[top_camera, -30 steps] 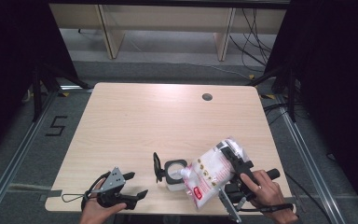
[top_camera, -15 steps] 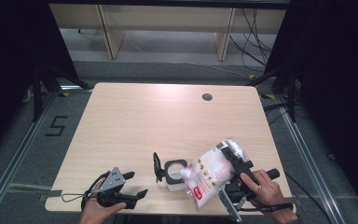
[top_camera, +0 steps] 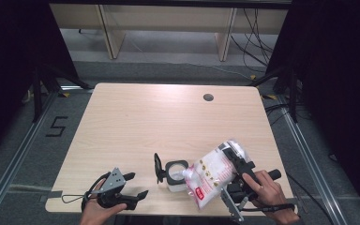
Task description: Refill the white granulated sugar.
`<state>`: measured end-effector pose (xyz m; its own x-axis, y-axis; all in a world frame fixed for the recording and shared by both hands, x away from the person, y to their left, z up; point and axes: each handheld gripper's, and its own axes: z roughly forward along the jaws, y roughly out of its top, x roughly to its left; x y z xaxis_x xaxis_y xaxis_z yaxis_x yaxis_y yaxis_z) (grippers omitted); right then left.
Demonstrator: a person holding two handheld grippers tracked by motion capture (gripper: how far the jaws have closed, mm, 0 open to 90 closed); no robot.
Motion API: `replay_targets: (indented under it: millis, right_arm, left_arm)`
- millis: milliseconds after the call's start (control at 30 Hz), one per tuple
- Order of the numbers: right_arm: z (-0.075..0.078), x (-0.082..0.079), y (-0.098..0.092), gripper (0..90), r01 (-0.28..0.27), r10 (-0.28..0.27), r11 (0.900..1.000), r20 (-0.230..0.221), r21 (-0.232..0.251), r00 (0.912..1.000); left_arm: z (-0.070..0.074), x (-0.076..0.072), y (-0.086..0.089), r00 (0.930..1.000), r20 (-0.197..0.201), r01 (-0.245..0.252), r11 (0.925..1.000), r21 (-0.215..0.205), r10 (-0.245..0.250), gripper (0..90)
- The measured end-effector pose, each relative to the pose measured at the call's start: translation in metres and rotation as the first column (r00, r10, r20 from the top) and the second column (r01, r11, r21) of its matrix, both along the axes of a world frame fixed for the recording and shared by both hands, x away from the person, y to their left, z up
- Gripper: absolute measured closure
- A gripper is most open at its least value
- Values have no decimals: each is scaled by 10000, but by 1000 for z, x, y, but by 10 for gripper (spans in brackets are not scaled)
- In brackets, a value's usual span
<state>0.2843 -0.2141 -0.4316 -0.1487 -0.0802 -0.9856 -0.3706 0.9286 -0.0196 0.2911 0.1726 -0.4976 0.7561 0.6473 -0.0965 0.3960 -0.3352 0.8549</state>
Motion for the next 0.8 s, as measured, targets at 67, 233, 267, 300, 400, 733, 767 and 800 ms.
replay_targets:
  millis: [67,233,267,300,400,733,767,800]
  right_arm:
    - [0,1,0,429,-72,73,9999,12,-131,10000]
    - [-2,2,-1,436,-53,53,9998,16,-190,10000]
    - [-2,2,-1,436,-48,49,9998,23,-197,10000]
    - [-2,2,-1,436,-52,53,9998,37,-210,10000]
    - [1,1,0,437,-86,100,9981,225,-603,9997]
    - [0,-2,2,439,-60,105,9968,550,-799,9984]
    - [4,-1,4,439,-287,379,9926,772,-1179,9963]
    - [4,0,4,439,-410,504,9925,802,-1150,9955]
  left_arm:
    - [0,-1,0,10000,-40,20,10000,-20,-20,196]
    - [0,-1,0,10000,-50,12,10000,17,-12,195]
    - [0,-1,0,10000,-37,21,10000,37,-21,195]
    - [0,0,0,10000,-27,-14,10000,-7,14,195]
    - [0,-1,0,10000,-20,-38,10000,69,38,196]
    - [0,0,0,10000,-68,-53,10000,-19,53,195]
    - [0,-1,0,10000,-45,-4,10000,8,4,195]
    - [0,-1,1,10000,-29,33,10000,51,-33,195]
